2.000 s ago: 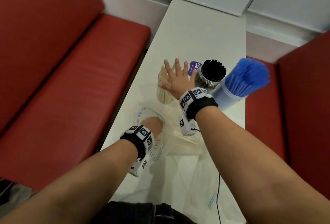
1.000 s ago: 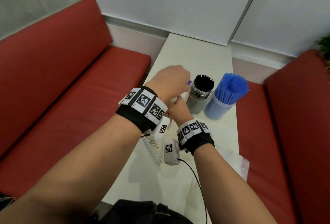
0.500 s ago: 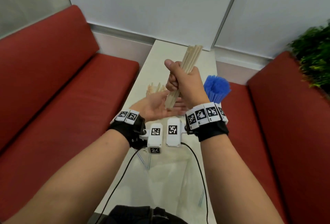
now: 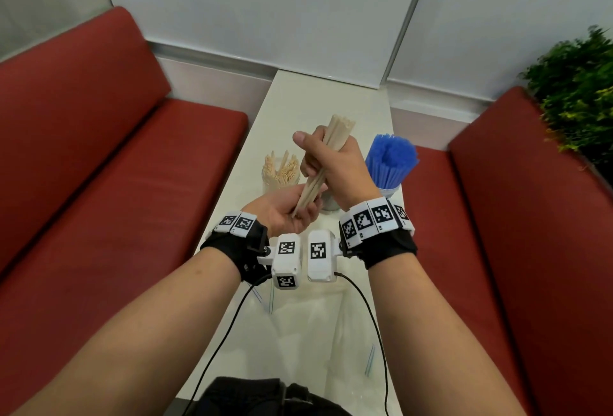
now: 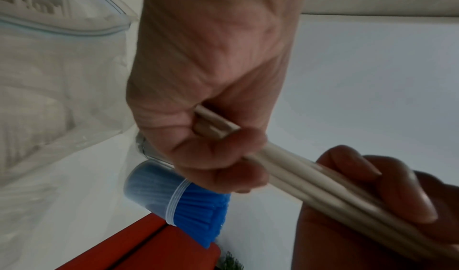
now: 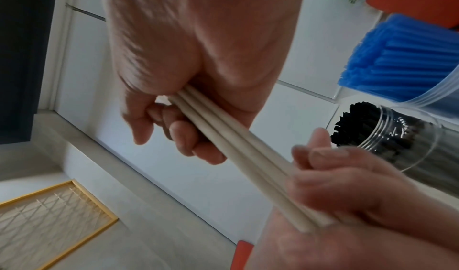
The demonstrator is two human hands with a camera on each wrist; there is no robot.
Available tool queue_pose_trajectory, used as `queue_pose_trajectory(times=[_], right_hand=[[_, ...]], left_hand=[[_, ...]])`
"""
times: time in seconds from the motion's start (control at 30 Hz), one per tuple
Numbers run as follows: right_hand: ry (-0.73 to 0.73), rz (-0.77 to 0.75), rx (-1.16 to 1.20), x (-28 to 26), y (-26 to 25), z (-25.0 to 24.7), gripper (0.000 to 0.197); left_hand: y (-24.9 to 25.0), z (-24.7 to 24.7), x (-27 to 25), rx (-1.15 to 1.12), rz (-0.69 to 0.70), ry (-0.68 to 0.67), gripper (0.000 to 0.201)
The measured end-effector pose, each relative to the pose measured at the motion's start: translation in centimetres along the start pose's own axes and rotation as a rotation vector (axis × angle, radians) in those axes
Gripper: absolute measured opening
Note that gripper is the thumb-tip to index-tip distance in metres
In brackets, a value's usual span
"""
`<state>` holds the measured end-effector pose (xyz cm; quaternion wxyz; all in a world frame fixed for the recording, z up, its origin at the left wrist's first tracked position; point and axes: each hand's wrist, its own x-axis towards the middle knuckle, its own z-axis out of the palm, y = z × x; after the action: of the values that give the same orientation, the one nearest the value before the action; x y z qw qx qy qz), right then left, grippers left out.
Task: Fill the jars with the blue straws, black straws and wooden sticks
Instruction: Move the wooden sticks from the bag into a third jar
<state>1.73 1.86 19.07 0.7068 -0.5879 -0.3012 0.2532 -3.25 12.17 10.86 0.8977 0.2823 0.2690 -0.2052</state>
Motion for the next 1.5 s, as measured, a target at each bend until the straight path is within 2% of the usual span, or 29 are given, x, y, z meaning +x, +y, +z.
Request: queue_pose_trajectory(times=[0.13,0.23,0.27,0.37,0.43,0.47,0.57,0.63,0.73,0.83,0.93,1.13,1.2,1.27,1.33,1.43,1.5], right_hand=[[0.002,0.012,-0.003,0.3,0.7,0.0,0.048],[-0.048,0.085,-0.1,0.7,1.2,-0.9,0.043],[-0.095,0.144,-0.172,1.0,1.2,-1.5,0.039],[-0.281,0.414,-0.368,1.8,0.9,-3.7,0.022],[-0.329,0.55,-0.382,2.2,1.0,-4.3,0.025],[-0.328,0.571,-0.368,2.4,1.1,-4.2,0.025],[-0.295,0.51,-0.363,2.9,1.5,-3.4,0.014],[-0.241,0.44,-0.361,3.9,1.1,-3.1,0.007],[-0.116,0.295,-0.362,6.2,0.0,-3.0,0.011],[0.022,0.192,-0.443,8.8,0.0,-2.2,0.014],[0.067,0.159,-0.538,10.5,1.6,-1.2,0.012],[0.064,0.211,-0.621,12.4,5.7,-0.9,0.008],[0.062,0.229,-0.642,13.0,7.0,-0.9,0.008],[0.066,0.25,-0.655,13.4,8.2,-1.0,0.009],[0.052,0.279,-0.691,14.0,9.4,-0.9,0.01],[0.023,0.314,-0.791,14.6,11.3,-0.7,0.012],[0.022,0.314,-0.837,15.0,12.4,-0.6,0.012]], left_hand=[[-0.1,-0.7,0.5,-0.012,-0.05,0.021,0.027],[-0.4,-2.2,1.2,0.11,-0.051,0.009,0.04],[-0.5,-2.9,1.5,0.139,-0.043,0.043,0.039],[-1.1,-5.1,1.9,0.18,-0.011,0.178,0.018],[-1.5,-6.2,2.2,0.167,0.01,0.225,0.015],[-1.6,-6.6,2.4,0.146,0.028,0.242,0.015],[-1.3,-7.3,2.8,0.069,0.113,0.316,0.016],[-0.8,-8.2,2.9,0.018,0.164,0.418,0.027],[-0.2,-10.6,2.5,-0.064,0.231,0.617,0.042],[-0.4,-13.0,2.1,-0.048,0.241,0.778,0.036],[-1.2,-14.5,2.0,0.081,0.162,0.865,0.03],[-2.3,-15.3,3.1,0.454,0.02,0.835,0.026],[-2.3,-15.3,3.6,0.64,-0.012,0.825,0.024],[-2.3,-15.3,3.8,0.932,-0.026,0.766,0.014],[-2.7,-15.4,4.1,1.205,-0.019,0.692,0.022],[-4.1,-15.3,4.8,1.408,0.058,0.55,0.044],[-5.0,-15.1,5.0,1.571,0.071,0.521,0.05]])
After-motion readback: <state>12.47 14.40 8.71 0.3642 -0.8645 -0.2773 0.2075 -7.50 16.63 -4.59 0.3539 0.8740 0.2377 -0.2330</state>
